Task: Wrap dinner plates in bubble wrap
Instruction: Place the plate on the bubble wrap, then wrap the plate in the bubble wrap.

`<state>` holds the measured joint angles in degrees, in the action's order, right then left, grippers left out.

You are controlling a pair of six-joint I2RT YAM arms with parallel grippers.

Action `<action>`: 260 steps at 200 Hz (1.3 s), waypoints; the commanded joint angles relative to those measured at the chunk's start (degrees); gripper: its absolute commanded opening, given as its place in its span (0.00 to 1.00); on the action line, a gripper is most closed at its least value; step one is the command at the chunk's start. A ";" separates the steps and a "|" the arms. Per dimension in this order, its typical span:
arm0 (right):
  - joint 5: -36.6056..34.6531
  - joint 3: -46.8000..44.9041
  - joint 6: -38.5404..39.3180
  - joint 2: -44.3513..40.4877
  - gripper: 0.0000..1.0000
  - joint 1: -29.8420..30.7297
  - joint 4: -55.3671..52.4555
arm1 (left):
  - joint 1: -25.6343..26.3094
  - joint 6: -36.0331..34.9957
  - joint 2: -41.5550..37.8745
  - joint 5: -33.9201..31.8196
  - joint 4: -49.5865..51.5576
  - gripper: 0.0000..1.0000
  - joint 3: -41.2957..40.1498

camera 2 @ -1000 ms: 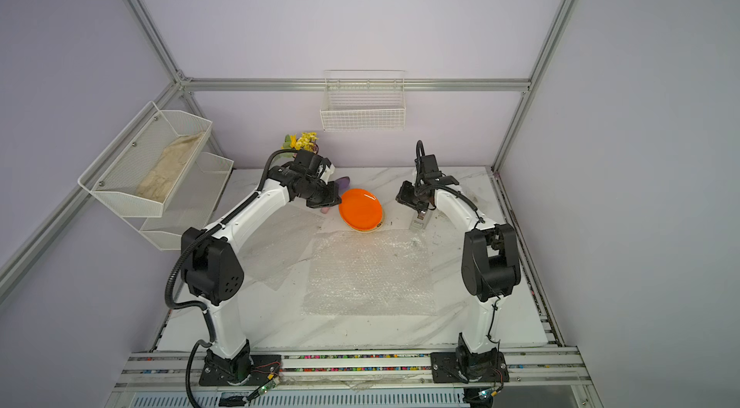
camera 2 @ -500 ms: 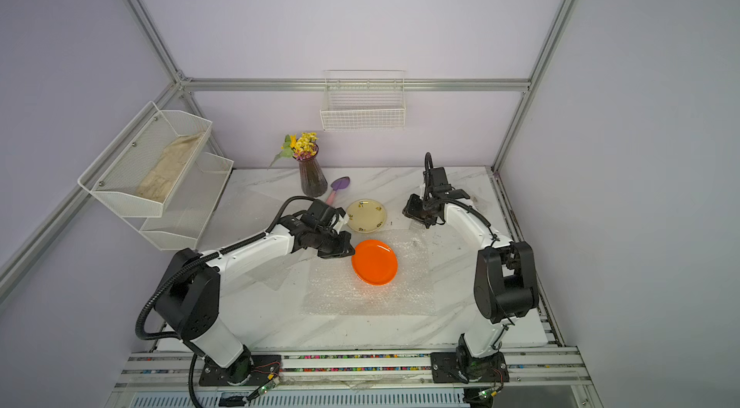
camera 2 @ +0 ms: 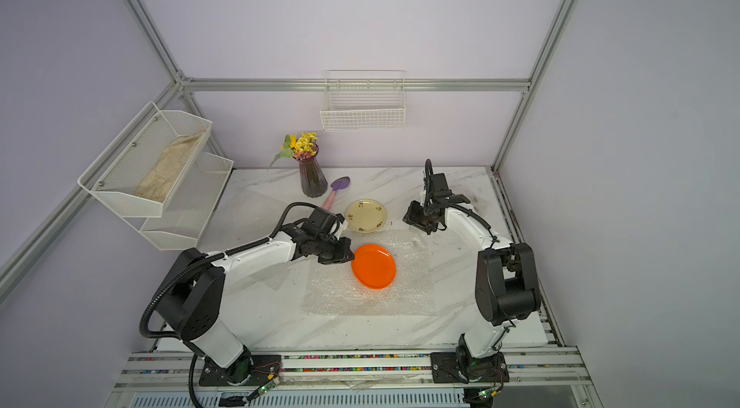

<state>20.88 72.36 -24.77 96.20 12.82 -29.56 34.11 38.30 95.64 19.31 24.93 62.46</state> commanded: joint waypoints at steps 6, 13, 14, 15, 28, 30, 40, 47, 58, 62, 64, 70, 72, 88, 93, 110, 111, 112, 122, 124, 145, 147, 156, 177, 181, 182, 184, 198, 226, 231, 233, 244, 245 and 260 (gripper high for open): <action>0.74 -0.16 0.96 -1.50 0.43 -0.33 -0.83 | -1.32 -1.96 0.83 -0.72 -0.85 0.00 0.31; 0.74 -0.51 1.03 -1.71 0.43 -0.30 -0.83 | -1.32 -2.01 1.75 -0.98 -0.85 0.00 0.31; 0.74 -0.53 1.04 -1.76 0.43 -0.27 -0.84 | -1.32 -2.01 1.88 -0.96 -0.89 0.00 0.35; 0.74 -0.58 1.09 -1.78 0.43 -0.26 -0.84 | -1.32 -2.05 2.03 -0.91 -0.87 0.00 0.37; 0.74 -1.25 1.15 -2.35 0.43 -0.26 -0.85 | -1.32 -2.42 3.57 0.03 -0.35 0.05 0.71; 0.74 -1.32 1.14 -2.41 0.43 -0.32 -0.85 | -1.32 -2.46 3.72 0.05 -0.04 0.06 0.73; 0.41 -1.86 1.22 -2.99 0.43 -0.26 -1.01 | -1.32 -2.46 3.63 -0.34 0.70 0.17 0.23; 0.17 -2.32 1.30 -3.46 0.43 -0.30 -1.00 | -1.32 -2.69 2.91 -0.74 1.16 0.22 -0.33; -0.05 -2.92 1.53 -4.01 0.43 -0.31 -1.10 | -1.35 -3.04 1.51 -1.37 1.96 0.31 -1.08; -0.05 -3.05 1.57 -4.17 0.43 -0.24 -1.11 | -1.36 -3.30 1.06 -1.65 2.62 0.34 -1.23; 0.01 -3.13 1.64 -4.24 0.43 -0.27 -1.11 | -1.40 -3.32 0.81 -1.80 3.03 0.35 -1.23; 0.12 -3.40 1.82 -4.34 0.43 -0.26 -1.20 | -1.37 -3.53 0.25 -2.48 4.18 0.40 -1.16; 0.19 -3.44 1.88 -4.40 0.43 -0.25 -1.20 | -1.40 -3.57 0.03 -2.62 4.70 0.42 -1.12; 0.83 -3.75 4.26 -4.44 0.43 -0.10 -1.54 | -1.58 -3.64 -1.80 -4.67 8.90 0.45 -1.41; 1.70 -4.08 4.24 -4.34 0.43 0.07 -1.40 | -1.59 -3.38 -2.50 -5.29 10.16 0.45 -1.78; 4.95 -6.00 4.12 -4.60 0.42 1.09 0.39 | -1.59 -2.15 -4.34 -5.95 12.73 0.46 -4.01; 5.04 -6.13 4.12 -4.61 0.42 1.17 0.47 | -1.59 -2.08 -4.37 -6.00 12.88 0.46 -4.23; 5.17 -6.29 4.12 -4.62 0.42 1.29 0.56 | -1.59 -2.00 -4.48 -6.02 13.01 0.46 -4.43; 5.91 -7.33 4.10 -4.73 0.42 2.20 0.82 | -1.59 -1.43 -4.54 -6.47 13.63 0.45 -6.31; 6.01 -7.52 4.29 -4.71 0.42 2.47 0.86 | -1.59 -1.36 -4.39 -6.48 13.65 0.45 -6.69; 5.93 -9.22 6.01 -5.25 0.41 5.56 -0.49 | -1.68 -0.35 -2.39 -5.36 13.68 0.43 -10.17; 5.92 -9.46 6.13 -5.37 0.41 5.79 -0.65 | -1.68 -0.25 -2.21 -5.19 13.73 0.43 -10.38; 5.76 -10.27 7.19 -6.29 0.41 7.23 -1.27 | -1.68 0.01 -1.64 -4.87 13.71 0.43 -11.70; 3.32 -11.88 11.47 -9.59 0.41 11.20 -2.79 | -1.78 0.64 -2.13 -5.82 14.05 0.43 -14.35; 2.62 -12.09 12.92 -10.29 0.41 12.08 -3.22 | -1.77 0.73 -2.47 -6.29 14.27 0.43 -14.71; 2.38 -12.17 13.40 -10.44 0.41 12.29 -3.35 | -1.76 0.72 -2.56 -6.34 14.36 0.43 -14.72; 1.98 -12.29 14.20 -10.65 0.41 12.52 -3.61 | -1.83 0.72 -2.73 -6.49 14.60 0.43 -14.90; 1.33 -13.52 21.28 -12.56 0.40 15.67 -5.23 | -2.02 0.64 -4.21 -7.37 15.77 0.43 -15.55; -2.11 -18.67 36.76 -18.11 0.40 24.87 -5.40 | -2.62 -0.15 -7.28 -9.59 19.47 0.44 -14.63; -2.94 -19.24 39.80 -19.49 0.40 26.60 -5.88 | -2.79 -0.31 -7.69 -10.24 20.22 0.44 -14.23; -3.32 -19.46 40.73 -19.68 0.40 27.25 -6.06 | -2.81 -0.26 -7.93 -10.41 20.57 0.44 -13.97; -4.84 -20.33 46.54 -20.74 0.40 30.58 -7.77 | -2.93 -0.44 -9.14 -10.97 21.91 0.45 -12.94; -5.00 -20.42 47.13 -20.81 0.40 30.94 -7.91 | -2.96 -0.43 -9.24 -11.05 22.05 0.45 -12.83; -8.74 -21.60 52.81 -20.91 0.40 35.97 -10.08 | -2.99 -0.32 -10.53 -11.20 23.20 0.46 -11.22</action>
<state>18.63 52.84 10.90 76.29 43.16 -33.95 31.53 38.17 88.51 10.46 43.31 49.84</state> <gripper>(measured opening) 0.399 0.452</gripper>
